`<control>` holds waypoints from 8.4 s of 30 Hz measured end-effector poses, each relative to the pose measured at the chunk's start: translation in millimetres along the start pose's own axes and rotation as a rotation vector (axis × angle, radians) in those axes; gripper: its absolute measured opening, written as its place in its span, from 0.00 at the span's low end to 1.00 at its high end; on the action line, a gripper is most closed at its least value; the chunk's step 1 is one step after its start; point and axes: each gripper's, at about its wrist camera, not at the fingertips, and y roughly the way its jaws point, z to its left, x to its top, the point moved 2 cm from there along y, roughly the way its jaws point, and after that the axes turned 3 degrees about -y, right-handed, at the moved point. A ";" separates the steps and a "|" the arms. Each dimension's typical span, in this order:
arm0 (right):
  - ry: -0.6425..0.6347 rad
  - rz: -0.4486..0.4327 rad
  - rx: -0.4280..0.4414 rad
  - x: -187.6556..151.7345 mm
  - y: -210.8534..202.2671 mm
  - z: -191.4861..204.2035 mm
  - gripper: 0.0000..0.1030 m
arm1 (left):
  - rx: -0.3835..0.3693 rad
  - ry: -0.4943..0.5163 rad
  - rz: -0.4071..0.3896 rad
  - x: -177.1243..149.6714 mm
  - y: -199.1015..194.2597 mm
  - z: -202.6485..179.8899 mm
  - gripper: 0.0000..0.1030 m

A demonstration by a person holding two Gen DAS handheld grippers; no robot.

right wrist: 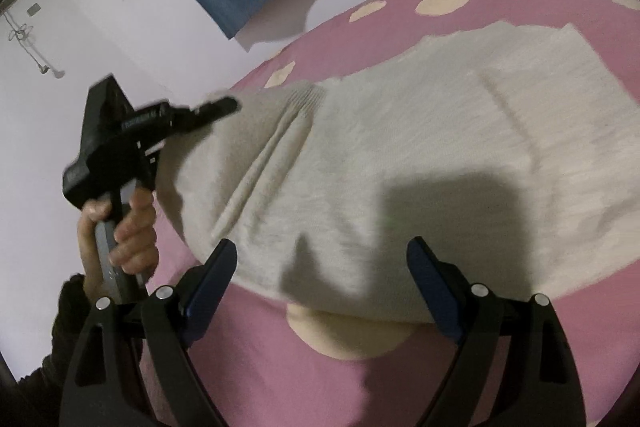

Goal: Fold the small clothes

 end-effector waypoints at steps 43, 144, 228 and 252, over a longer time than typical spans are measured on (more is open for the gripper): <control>0.368 0.122 0.244 44.7 -34.3 -116.4 0.83 | 0.177 0.301 0.093 -150.9 24.1 -55.2 0.89; 0.366 0.094 0.069 117.9 -6.3 -196.5 0.32 | 0.197 0.330 0.140 -155.7 55.1 -49.8 0.89; 0.312 0.069 0.032 25.8 -72.4 -205.7 0.05 | 0.198 0.282 0.128 -147.5 71.5 -53.4 0.91; 0.319 0.011 0.064 23.8 -69.2 -206.5 0.03 | 0.211 0.277 0.121 -147.8 73.5 -54.2 0.94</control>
